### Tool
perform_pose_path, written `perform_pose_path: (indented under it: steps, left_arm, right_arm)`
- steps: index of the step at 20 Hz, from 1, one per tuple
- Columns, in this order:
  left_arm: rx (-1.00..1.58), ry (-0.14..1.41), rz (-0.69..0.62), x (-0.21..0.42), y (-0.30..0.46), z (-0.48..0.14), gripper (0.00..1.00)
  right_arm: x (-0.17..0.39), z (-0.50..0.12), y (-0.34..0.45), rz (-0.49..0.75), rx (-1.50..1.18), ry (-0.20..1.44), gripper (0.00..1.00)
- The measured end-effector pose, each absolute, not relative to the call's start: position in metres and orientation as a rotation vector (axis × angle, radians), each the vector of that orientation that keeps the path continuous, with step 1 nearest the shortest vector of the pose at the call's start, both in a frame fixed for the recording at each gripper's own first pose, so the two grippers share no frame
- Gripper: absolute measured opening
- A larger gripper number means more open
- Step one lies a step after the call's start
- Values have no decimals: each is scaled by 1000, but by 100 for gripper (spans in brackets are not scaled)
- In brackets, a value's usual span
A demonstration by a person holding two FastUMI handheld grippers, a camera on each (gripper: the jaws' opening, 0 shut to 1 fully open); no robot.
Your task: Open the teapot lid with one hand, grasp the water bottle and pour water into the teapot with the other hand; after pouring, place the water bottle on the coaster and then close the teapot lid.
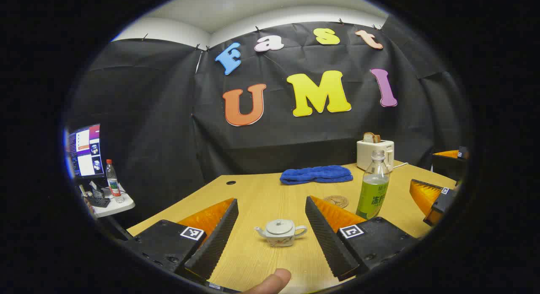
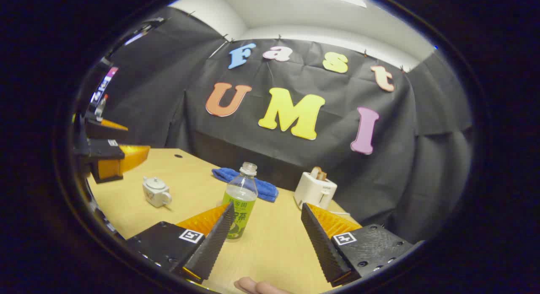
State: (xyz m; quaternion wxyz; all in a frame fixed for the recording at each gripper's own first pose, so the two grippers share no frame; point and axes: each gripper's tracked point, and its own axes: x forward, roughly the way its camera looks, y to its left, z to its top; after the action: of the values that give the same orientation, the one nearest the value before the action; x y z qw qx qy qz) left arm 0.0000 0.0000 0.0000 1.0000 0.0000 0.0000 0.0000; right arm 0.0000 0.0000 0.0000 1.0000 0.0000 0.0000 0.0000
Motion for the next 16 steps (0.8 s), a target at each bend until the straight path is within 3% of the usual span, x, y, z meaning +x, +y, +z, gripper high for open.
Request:
perform_pose_path:
  steps: [5, 14, 16]
  left_arm:
    - [-32, -8, -11, 9, -18, 3, 100]
    - [-1, -25, 1, 15, -21, 12, 100]
    - [-6, -27, 8, 13, -18, 13, 100]
  right_arm:
    - [8, 20, -70, -111, 37, -44, 95]
    - [1, 30, -113, -175, 124, -57, 98]
    - [-1, 33, -114, -178, 128, -64, 92]
